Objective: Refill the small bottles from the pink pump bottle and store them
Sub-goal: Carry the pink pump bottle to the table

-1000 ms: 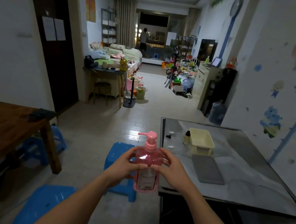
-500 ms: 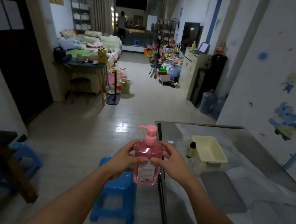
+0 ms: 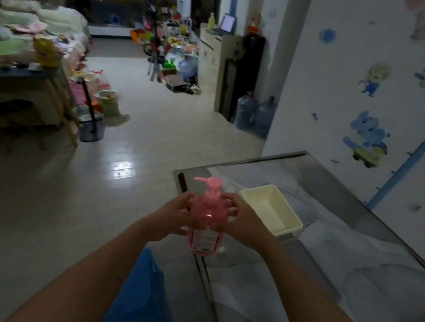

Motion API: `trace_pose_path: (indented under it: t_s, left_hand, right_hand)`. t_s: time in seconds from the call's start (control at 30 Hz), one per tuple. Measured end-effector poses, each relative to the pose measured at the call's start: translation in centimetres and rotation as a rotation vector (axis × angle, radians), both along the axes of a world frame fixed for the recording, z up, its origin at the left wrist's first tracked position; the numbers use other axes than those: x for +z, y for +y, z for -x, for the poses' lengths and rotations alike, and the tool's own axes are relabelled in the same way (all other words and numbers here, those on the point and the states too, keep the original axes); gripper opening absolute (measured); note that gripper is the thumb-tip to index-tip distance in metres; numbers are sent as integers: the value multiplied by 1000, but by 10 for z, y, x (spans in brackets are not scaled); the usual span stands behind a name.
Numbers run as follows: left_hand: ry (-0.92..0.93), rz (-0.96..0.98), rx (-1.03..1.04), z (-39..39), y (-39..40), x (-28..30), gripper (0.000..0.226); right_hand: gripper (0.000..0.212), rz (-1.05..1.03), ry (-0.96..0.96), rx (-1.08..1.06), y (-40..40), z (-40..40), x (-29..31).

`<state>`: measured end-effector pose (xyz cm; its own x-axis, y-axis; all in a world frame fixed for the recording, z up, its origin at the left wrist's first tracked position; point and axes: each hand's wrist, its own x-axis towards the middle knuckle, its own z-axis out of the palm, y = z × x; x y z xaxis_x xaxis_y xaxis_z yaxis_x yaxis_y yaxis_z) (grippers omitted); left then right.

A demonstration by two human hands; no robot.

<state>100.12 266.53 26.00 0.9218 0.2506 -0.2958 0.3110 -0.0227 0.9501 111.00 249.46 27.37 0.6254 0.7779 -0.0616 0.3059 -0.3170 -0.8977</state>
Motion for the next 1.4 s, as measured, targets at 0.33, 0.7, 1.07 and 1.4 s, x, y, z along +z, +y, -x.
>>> trace_pose_path:
  t_s: [0.33, 0.7, 1.07, 1.4]
  left_hand:
    - [12, 10, -556, -129, 27, -43, 70]
    - [68, 56, -900, -174, -31, -85, 85]
    - [10, -47, -952, -175, -72, -141, 71]
    - [85, -31, -958, -195, -77, -174, 71]
  right_hand:
    - [59, 136, 10, -447, -7, -39, -33]
    - [56, 159, 122, -919, -42, 0, -74]
    - [64, 306, 113, -1060, -56, 10, -127]
    - [64, 345, 156, -1139, -52, -2, -146]
